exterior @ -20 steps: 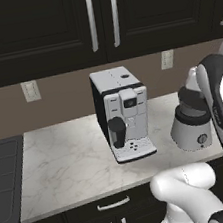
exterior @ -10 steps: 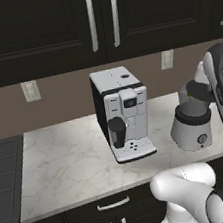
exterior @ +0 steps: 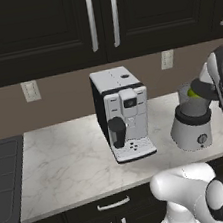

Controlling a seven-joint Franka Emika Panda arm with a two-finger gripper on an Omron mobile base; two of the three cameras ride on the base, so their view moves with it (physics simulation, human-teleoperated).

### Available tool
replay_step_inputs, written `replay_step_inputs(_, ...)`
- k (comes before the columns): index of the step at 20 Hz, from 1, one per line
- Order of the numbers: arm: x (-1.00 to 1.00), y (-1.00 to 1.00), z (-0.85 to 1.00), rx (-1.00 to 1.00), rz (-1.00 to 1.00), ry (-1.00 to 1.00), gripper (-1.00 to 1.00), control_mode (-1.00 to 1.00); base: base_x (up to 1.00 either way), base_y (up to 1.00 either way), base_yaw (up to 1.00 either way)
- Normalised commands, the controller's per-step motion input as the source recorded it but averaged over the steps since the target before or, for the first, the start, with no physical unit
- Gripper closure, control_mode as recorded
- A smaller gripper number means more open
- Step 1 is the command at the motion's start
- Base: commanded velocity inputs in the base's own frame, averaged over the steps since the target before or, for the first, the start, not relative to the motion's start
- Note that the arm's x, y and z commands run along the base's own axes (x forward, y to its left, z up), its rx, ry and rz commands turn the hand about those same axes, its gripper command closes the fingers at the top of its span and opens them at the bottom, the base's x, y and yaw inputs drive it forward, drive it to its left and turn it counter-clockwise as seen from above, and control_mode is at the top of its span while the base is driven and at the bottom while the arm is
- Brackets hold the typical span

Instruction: Grab the limes from the fridge, place them in the blender, close the lid, and turn on the blender to create a marinade.

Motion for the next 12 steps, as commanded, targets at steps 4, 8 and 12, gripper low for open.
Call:
replay_step_inputs(4, 0.34, -0.24, -0.02, 0.00, 0.00, -0.01, 1.00, -1.00, 0.00, 0.00, 0.00)
replay_step_inputs(8, 0.37, -0.03, 0.00, 0.00, 0.03, 0.00, 1.00, -1.00, 0.00, 0.00, 0.00)
replay_step_inputs(12, 0.26, 0.00, 0.00, 0.00, 0.08, 0.00, 1.00, -1.00, 0.00, 0.00, 0.00)
